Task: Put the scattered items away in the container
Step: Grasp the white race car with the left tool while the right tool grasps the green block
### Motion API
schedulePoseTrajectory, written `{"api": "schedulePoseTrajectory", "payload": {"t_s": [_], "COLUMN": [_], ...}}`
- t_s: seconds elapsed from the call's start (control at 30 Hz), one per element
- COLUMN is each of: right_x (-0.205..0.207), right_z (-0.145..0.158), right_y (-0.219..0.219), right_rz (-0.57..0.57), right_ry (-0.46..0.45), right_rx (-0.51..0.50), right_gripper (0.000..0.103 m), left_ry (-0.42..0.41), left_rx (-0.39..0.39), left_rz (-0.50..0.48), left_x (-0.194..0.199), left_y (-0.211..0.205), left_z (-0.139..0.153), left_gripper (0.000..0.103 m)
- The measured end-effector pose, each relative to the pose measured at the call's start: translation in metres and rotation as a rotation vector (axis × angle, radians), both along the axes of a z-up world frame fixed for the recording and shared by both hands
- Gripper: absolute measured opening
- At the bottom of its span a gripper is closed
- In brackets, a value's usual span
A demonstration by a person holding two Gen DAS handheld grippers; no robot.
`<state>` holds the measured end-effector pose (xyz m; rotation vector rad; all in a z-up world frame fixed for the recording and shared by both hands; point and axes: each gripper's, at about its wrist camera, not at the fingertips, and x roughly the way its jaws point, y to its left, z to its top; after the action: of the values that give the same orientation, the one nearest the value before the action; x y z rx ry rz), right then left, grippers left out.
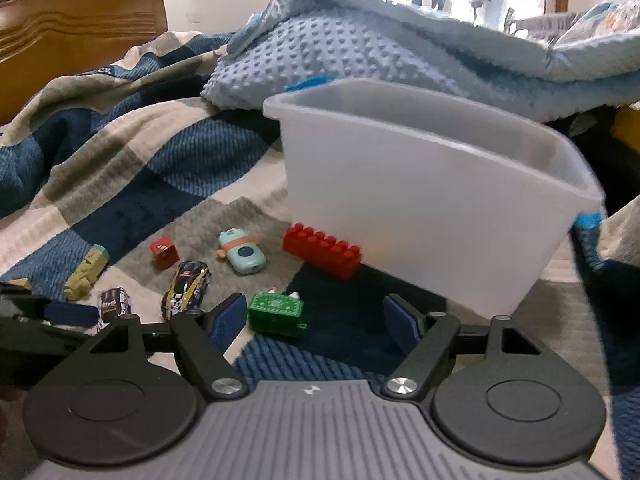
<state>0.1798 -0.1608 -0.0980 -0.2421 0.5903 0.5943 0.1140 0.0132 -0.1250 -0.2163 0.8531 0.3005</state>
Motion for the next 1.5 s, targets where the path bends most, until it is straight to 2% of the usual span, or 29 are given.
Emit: {"api": "schedulePoseTrajectory", "payload": {"t_s": [0.23,0.43,0.47,0.57,0.9,1.5], "right_x": [0.010,0.022,0.024,0.023,0.001,-0.041], "right_z": [-0.017,-0.032,-0.034,-0.036,-0.028,0.002], "right_y": [0.023,0.039,0.039,0.037,0.028,-0.017], "right_rz": [0.026,-0.056,-0.064,-0.069,-0.079,-0.113], "right_ry": [0.065,0.107,0.115,0.115,0.074,0.022], "right_rx": [0.008,-0.035,-0.034,-0.042,-0.076,-0.042], "right_gripper": [0.066,0.065,0.063,0.049,0.049,0.049], "left_ry": [0.009,0.012,0.009,0.004,0.001,-0.046], "left_rx": [-0.025,-0.033,-0.038,-0.047,-0.006,0.064], "left_rz": [-0.050,-0.084,-0.088,-0.095,-0.114,-0.173], "left_x": [-0.007,-0.006,-0.007,-0.008,-0.017,-0.053], "left_y": [0.012,0.016,0.017,0.020,0.014,-0.011], "left_z": [0.004,0.004,0.004,0.004,0.009,0.038], "left_gripper": [0.047,0.042,0.042,0.039,0.035,0.034]}}
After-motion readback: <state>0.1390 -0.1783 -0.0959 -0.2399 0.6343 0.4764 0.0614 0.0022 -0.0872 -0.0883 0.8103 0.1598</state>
